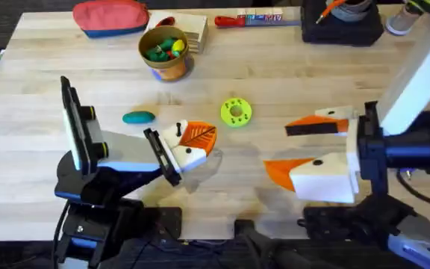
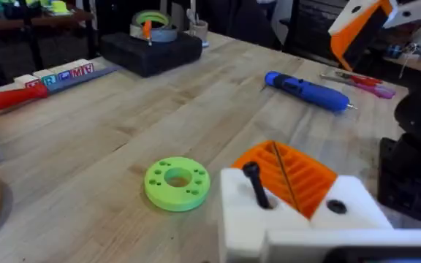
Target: Pick up the gripper from the table and insert it into the empty holder that is missing its gripper. Then pick up a screw, insert it into the mounting hole, and use the screwdriver to tighten it. Finally, clean up the table by picking up the vegetable and placing it into the bucket.
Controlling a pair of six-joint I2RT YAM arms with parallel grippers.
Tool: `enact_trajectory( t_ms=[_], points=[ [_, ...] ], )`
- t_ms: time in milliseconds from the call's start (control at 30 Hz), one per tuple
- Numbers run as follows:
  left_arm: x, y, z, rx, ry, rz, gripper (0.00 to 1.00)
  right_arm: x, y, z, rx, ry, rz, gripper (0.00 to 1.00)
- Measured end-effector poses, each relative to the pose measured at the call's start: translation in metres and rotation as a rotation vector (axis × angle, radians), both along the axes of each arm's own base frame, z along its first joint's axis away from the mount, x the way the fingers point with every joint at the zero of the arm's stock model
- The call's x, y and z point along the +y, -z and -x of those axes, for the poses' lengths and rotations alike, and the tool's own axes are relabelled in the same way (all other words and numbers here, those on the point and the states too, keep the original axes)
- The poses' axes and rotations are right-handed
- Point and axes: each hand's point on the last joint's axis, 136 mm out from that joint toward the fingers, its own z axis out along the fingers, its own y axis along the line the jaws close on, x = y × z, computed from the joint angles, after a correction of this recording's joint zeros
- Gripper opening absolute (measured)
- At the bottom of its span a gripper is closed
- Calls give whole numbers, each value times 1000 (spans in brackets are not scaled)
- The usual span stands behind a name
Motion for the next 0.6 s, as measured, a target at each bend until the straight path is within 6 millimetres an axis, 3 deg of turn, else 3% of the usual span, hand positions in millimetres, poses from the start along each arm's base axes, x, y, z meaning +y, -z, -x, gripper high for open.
enact_trajectory(
  t_ms=[600],
  points=[
    [0,0,0,0,0,0,6,-10,9,-11,-31,65,70,993]
  ],
)
